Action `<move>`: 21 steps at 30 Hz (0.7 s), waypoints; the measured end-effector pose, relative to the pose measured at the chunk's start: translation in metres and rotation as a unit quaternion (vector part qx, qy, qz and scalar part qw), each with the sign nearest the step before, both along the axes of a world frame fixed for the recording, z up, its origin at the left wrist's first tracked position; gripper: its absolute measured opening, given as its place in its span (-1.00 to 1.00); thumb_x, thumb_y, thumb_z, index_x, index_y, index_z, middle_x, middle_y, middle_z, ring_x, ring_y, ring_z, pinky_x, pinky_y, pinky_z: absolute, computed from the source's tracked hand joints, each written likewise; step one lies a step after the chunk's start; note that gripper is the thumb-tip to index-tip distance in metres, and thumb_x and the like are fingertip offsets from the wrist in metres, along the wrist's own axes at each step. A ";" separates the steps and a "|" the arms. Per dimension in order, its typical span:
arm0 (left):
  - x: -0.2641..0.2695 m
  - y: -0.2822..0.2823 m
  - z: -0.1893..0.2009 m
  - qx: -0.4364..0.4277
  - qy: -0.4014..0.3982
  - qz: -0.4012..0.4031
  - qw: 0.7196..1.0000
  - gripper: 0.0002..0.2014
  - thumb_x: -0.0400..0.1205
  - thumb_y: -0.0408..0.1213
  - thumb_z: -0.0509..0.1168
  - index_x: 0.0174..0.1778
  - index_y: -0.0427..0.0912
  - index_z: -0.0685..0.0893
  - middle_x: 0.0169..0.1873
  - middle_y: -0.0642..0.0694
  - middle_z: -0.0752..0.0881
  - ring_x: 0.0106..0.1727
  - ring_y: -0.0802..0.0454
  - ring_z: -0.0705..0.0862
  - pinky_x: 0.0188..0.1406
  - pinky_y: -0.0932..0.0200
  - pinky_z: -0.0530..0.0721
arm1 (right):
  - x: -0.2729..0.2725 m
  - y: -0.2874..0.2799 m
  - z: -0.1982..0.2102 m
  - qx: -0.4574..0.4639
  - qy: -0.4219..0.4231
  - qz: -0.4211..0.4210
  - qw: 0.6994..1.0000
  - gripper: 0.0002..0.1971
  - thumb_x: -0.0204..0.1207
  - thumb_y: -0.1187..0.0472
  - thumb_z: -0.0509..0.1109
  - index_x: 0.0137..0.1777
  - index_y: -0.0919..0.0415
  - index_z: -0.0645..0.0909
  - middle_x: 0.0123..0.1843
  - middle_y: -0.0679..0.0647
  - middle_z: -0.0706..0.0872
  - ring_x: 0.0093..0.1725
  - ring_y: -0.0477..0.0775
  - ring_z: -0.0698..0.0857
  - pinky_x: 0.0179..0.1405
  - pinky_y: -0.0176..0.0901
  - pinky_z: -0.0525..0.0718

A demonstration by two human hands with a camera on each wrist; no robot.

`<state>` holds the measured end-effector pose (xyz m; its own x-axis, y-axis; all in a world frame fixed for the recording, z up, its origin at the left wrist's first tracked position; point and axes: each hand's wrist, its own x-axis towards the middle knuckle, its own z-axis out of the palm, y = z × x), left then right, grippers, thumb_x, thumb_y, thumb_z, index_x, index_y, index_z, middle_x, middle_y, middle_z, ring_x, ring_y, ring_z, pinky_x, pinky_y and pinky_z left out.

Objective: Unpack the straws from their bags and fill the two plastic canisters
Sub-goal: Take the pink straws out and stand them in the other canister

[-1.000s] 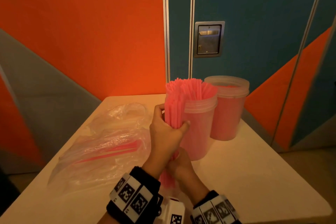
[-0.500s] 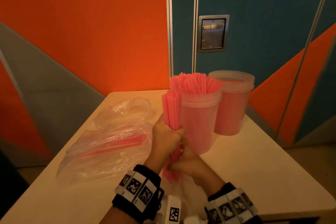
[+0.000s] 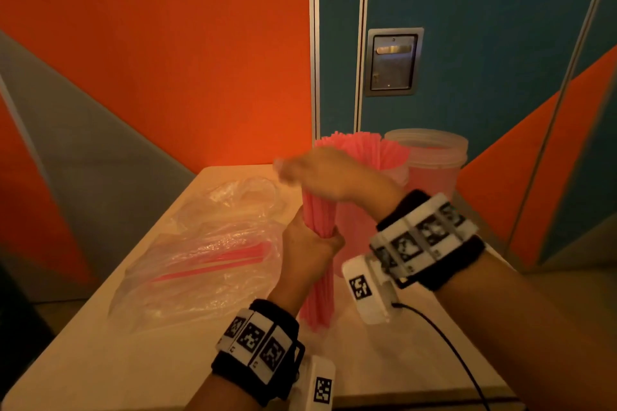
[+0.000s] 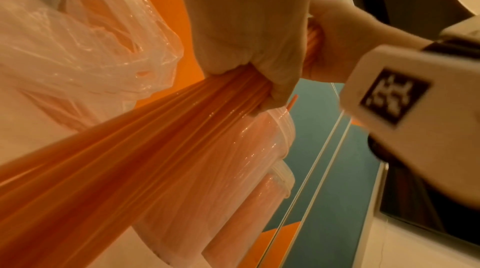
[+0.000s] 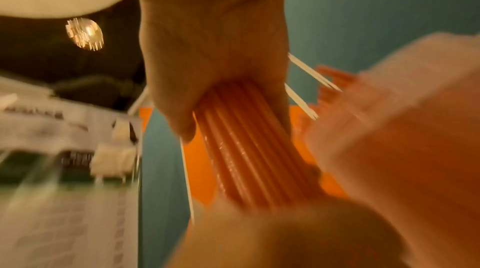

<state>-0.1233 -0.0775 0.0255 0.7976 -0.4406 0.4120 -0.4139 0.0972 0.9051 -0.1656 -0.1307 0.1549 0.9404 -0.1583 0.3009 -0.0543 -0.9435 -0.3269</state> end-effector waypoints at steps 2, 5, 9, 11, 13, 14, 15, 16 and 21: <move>0.002 0.000 -0.001 0.003 0.004 0.005 1.000 -0.66 0.34 -0.57 0.39 -0.35 -0.01 0.47 -0.49 0.03 0.56 -0.49 0.11 0.52 -0.60 0.34 0.48 | 0.008 0.001 -0.012 -0.059 0.002 -0.017 0.998 -0.53 0.67 -0.07 0.05 0.06 0.22 0.72 0.10 0.20 0.75 0.12 0.21 0.67 0.17 0.04 0.61; 0.003 0.002 -0.001 -0.002 0.008 0.005 1.000 -0.66 0.36 -0.56 0.41 -0.32 -0.02 0.47 -0.47 0.01 0.57 -0.49 0.13 0.53 -0.59 0.33 0.51 | 0.012 -0.001 -0.006 -0.035 0.011 -0.003 0.999 -0.56 0.65 -0.04 0.08 0.02 0.20 0.74 0.11 0.15 0.76 0.09 0.16 0.68 0.15 0.07 0.63; 0.005 0.001 -0.004 0.000 0.003 0.004 1.000 -0.67 0.37 -0.52 0.46 -0.30 0.00 0.50 -0.42 -0.05 0.61 -0.42 0.07 0.58 -0.49 0.21 0.58 | 0.012 0.001 0.002 0.008 -0.015 0.012 1.000 -0.52 0.63 -0.08 0.05 0.04 0.23 0.70 0.10 0.11 0.76 0.09 0.13 0.67 0.17 0.05 0.62; 0.008 -0.001 -0.005 -0.001 0.001 0.015 1.000 -0.72 0.36 -0.49 0.47 -0.24 -0.06 0.55 -0.34 -0.16 0.70 -0.33 -0.08 0.68 -0.37 0.03 0.68 | 0.013 0.005 -0.004 -0.068 0.013 -0.008 0.998 -0.54 0.59 -0.12 0.08 0.02 0.18 0.69 0.05 0.10 0.74 0.06 0.14 0.66 0.05 -0.06 0.61; 0.010 -0.003 -0.008 0.001 0.005 0.024 1.000 -0.69 0.34 -0.46 0.51 -0.11 -0.10 0.58 -0.23 -0.20 0.75 -0.22 -0.12 0.74 -0.27 -0.06 0.72 | 0.013 0.007 -0.012 -0.150 0.009 -0.031 0.988 -0.62 0.53 -0.12 0.20 0.01 0.15 0.68 0.02 0.11 0.73 0.04 0.16 0.65 -0.09 -0.12 0.54; 0.010 -0.003 -0.013 -0.004 0.013 0.023 1.000 -0.63 0.34 -0.45 0.53 -0.04 -0.09 0.57 -0.20 -0.14 0.75 -0.20 -0.05 0.74 -0.27 0.01 0.74 | 0.013 0.008 -0.014 -0.164 -0.002 -0.033 0.986 -0.64 0.51 -0.10 0.23 0.00 0.15 0.67 0.03 0.11 0.72 0.04 0.16 0.64 -0.11 -0.11 0.52; 0.009 -0.003 -0.018 -0.008 0.026 0.020 0.999 -0.56 0.33 -0.44 0.54 0.03 -0.07 0.54 -0.19 -0.06 0.74 -0.21 0.05 0.73 -0.31 0.14 0.74 | 0.014 0.008 -0.015 -0.167 -0.010 -0.035 0.985 -0.66 0.51 -0.08 0.24 0.00 0.17 0.67 0.03 0.12 0.72 0.04 0.17 0.64 -0.12 -0.10 0.52; 0.007 -0.002 -0.025 -0.006 0.043 0.016 0.999 -0.51 0.32 -0.42 0.55 0.07 -0.06 0.51 -0.18 -0.01 0.72 -0.21 0.10 0.71 -0.35 0.24 0.71 | 0.015 0.007 -0.015 -0.168 -0.017 -0.038 0.985 -0.68 0.52 -0.04 0.25 -0.01 0.19 0.67 0.03 0.13 0.72 0.02 0.18 0.64 -0.14 -0.11 0.51; 0.003 -0.001 -0.039 0.072 0.025 -0.007 0.997 -0.74 0.41 -0.38 0.50 -0.07 -0.17 0.59 -0.33 -0.06 0.68 -0.34 0.02 0.66 -0.46 0.38 0.58 | 0.013 -0.002 -0.019 -0.170 -0.029 -0.088 0.981 -0.77 0.54 0.11 0.23 -0.07 0.26 0.61 -0.08 0.17 0.65 -0.06 0.23 0.63 -0.22 -0.10 0.45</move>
<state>-0.1205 -0.0781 -0.0135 0.8087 -0.5043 0.3027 -0.3668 -0.0300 0.9298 -0.1530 -0.1328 0.1363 0.8872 -0.1982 0.4166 -0.2166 -0.9763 -0.0032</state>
